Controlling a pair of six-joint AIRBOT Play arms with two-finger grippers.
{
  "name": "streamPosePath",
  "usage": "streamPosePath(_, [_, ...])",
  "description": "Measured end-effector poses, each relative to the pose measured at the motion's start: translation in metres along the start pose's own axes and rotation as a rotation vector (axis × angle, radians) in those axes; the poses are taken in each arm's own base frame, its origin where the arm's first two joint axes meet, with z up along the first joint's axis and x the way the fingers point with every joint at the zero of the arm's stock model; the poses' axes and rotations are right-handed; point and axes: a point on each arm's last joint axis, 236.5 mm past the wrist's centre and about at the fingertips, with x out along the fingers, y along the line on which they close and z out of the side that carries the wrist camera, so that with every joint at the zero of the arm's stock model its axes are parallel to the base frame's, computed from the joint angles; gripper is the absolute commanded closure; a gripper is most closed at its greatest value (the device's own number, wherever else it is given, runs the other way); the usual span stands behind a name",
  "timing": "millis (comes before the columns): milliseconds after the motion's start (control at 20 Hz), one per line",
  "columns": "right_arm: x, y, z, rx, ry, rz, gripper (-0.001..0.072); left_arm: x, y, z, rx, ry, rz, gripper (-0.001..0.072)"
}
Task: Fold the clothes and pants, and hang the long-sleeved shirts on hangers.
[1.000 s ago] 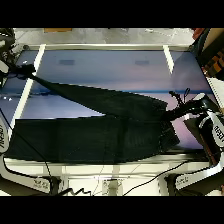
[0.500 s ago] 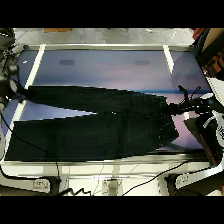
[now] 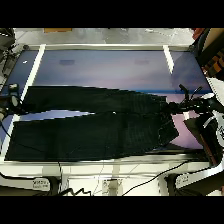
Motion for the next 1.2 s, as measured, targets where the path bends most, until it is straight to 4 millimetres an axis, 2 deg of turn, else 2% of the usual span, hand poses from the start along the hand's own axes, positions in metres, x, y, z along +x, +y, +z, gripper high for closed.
streamPosePath(150, [0.0,0.0,0.0,0.008,0.0,0.001,0.0655,-0.003,0.027,0.003,-0.051,-0.013,0.028,0.0632])
streamPosePath(200, [0.0,0.0,0.0,0.013,0.0,0.002,0.0654,-0.003,0.035,0.001,-0.075,-0.012,0.035,0.0583])
streamPosePath(250, [0.0,0.001,0.0,0.016,0.0,0.002,0.0655,-0.004,0.042,0.001,-0.115,-0.015,0.041,0.0397])
streamPosePath(300, [0.0,0.001,0.0,0.019,-0.001,0.002,0.0655,-0.003,0.049,0.0,-0.18,-0.016,0.046,0.0259])
streamPosePath(350, [0.0,0.001,0.0,0.022,-0.001,0.002,0.0655,-0.003,0.055,-0.003,-0.251,-0.015,0.044,0.0217])
streamPosePath(550, [0.0,0.001,0.0,0.036,-0.001,0.003,0.0655,0.006,0.065,-0.011,-0.538,-0.004,-0.039,0.0217])
streamPosePath(600, [0.0,0.001,0.0,0.04,-0.001,0.003,0.0655,0.01,0.064,-0.012,-0.601,-0.001,-0.079,0.0199])
streamPosePath(650, [0.0,0.001,0.0,0.043,-0.001,0.003,0.0655,0.014,0.061,-0.014,-0.646,0.006,-0.12,0.0095])
streamPosePath(700, [0.0,0.001,0.0,0.045,-0.001,0.003,0.0655,0.018,0.057,-0.013,-0.686,0.006,-0.17,0.0057])
streamPosePath(800, [0.0,0.001,0.0,0.048,-0.002,0.002,0.0654,0.027,0.046,-0.009,-0.743,0.003,-0.263,0.0058])
streamPosePath(900, [0.0,0.001,0.0,0.053,-0.002,0.002,0.0654,0.034,0.033,0.0,-0.78,-0.02,-0.345,0.0084])
streamPosePath(1000, [0.0,0.001,0.0,0.063,-0.002,0.003,0.0655,0.041,0.024,0.011,-0.803,-0.054,-0.396,0.0304])
streamPosePath(1050, [0.0,0.001,0.0,0.068,-0.002,0.003,0.0654,0.045,0.021,0.015,-0.809,-0.071,-0.407,0.0466])
streamPosePath(1100, [0.0,0.001,0.0,0.073,0.0,0.004,0.0655,0.048,0.021,0.021,-0.819,-0.099,-0.407,0.0691])
streamPosePath(1200, [0.0,0.001,0.0,0.084,0.0,0.005,0.0655,0.05,0.026,0.031,-0.828,-0.149,-0.396,0.0686])
